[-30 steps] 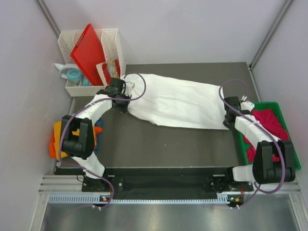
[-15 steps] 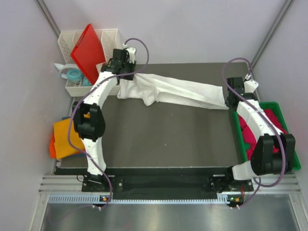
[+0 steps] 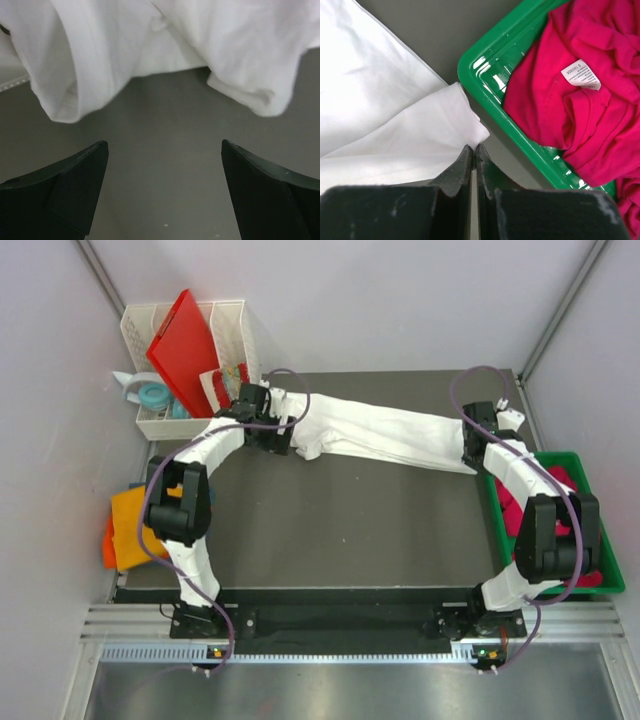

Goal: Fold and stack the t-shirts
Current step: Flatten out the tshirt

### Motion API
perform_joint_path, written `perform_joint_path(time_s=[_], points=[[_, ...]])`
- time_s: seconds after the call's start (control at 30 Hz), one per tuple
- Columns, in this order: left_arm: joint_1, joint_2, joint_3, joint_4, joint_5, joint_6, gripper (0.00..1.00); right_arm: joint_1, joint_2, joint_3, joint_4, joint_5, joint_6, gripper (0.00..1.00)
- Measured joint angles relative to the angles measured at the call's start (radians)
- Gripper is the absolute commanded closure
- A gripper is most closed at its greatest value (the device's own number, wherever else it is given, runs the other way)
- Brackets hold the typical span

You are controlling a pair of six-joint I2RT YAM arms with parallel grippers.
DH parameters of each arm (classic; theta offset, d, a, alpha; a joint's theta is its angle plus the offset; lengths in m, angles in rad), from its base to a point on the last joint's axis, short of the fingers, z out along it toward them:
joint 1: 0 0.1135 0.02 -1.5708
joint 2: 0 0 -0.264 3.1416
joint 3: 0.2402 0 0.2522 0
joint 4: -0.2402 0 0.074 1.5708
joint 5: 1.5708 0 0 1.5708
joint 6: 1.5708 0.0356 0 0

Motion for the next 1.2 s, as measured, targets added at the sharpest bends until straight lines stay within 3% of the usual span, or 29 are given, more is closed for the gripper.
perform_joint_path(time_s=[0.17, 0.43, 0.67, 0.97, 1.13, 1.2], points=[[-0.037, -0.086, -0.086, 0.056, 0.047, -0.024, 0.03, 0.000, 0.026, 0.000, 0.021, 0.000, -0.011, 1.00], [-0.050, 0.026, -0.067, 0.114, 0.110, -0.113, 0.04, 0.001, 0.054, -0.001, 0.024, 0.000, -0.019, 1.00], [-0.057, 0.139, 0.016, 0.132, 0.135, -0.152, 0.22, 0.002, 0.054, -0.001, 0.024, 0.001, -0.041, 1.00], [-0.071, 0.158, 0.031, 0.143, 0.161, -0.164, 0.33, 0.002, 0.054, -0.001, 0.024, 0.001, -0.045, 1.00], [-0.072, 0.164, 0.037, 0.144, 0.161, -0.165, 0.57, 0.002, 0.054, -0.002, 0.024, 0.001, -0.045, 1.00], [-0.072, 0.176, 0.042, 0.146, 0.161, -0.165, 0.58, 0.002, 0.054, -0.002, 0.024, 0.001, -0.045, 1.00]])
